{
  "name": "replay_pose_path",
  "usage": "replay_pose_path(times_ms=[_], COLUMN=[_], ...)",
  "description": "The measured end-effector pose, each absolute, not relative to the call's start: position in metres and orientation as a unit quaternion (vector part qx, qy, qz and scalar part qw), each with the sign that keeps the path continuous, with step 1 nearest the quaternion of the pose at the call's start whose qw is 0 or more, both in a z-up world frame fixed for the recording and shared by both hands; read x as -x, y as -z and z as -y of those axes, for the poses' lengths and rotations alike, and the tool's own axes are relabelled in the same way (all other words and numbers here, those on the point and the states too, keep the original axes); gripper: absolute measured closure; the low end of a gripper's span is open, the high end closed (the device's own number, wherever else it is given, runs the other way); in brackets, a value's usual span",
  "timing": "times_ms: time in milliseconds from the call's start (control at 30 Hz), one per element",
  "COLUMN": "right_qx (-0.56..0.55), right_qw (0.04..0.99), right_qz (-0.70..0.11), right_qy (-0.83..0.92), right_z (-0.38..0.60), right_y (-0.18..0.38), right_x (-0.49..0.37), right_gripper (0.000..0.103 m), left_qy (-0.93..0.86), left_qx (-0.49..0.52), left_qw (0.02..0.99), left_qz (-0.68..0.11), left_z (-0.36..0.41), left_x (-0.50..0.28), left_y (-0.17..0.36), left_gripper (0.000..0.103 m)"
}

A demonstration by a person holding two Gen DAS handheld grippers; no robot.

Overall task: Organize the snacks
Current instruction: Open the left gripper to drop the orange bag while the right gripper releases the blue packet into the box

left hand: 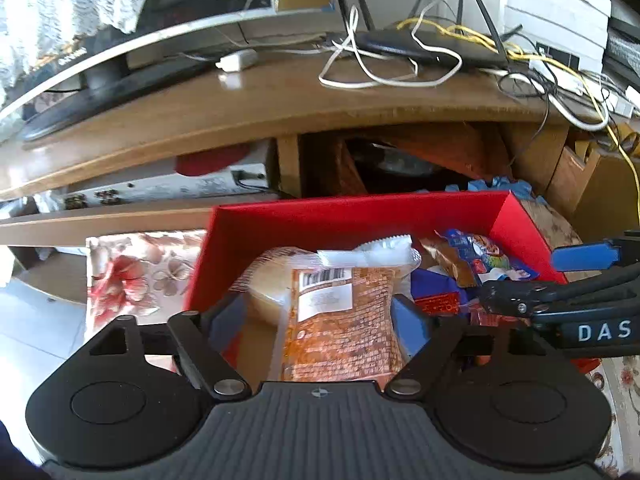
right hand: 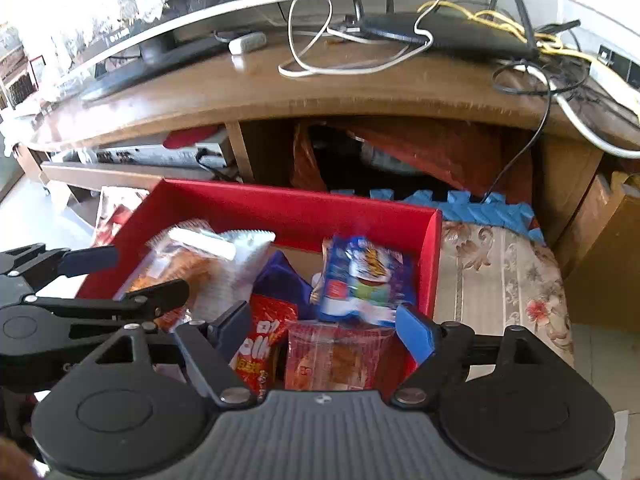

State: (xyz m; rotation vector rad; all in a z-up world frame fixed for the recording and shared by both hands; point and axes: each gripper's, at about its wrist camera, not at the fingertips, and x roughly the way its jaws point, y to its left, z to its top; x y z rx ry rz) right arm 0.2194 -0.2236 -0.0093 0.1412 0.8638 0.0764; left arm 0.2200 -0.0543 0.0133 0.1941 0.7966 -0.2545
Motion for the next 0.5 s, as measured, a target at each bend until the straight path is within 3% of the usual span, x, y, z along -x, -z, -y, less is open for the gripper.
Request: replay_pose_path(times_ms=[367,500], right_qx=[-0.092,-0.089], right_qw=[0.922,0.932], right_qz=[-0.373,-0.351], right_qy=[-0.042,-0.035], right_z=[0.220,0.218], right_y=[-0.027,-0.040], right_x=[-0.172,-0.149], right_gripper=[0.024,0.022], left_qy=[0.114,0.104], left_qx=[-0.068,-0.069], left_qw=[0.935,0.950], left_qz=[-0.328,-0.287], left_z=[0.036,0.030], left_x=[-0.177,-0.151], left_y=[-0.050,-0.068], left_gripper=[0.001,0.000])
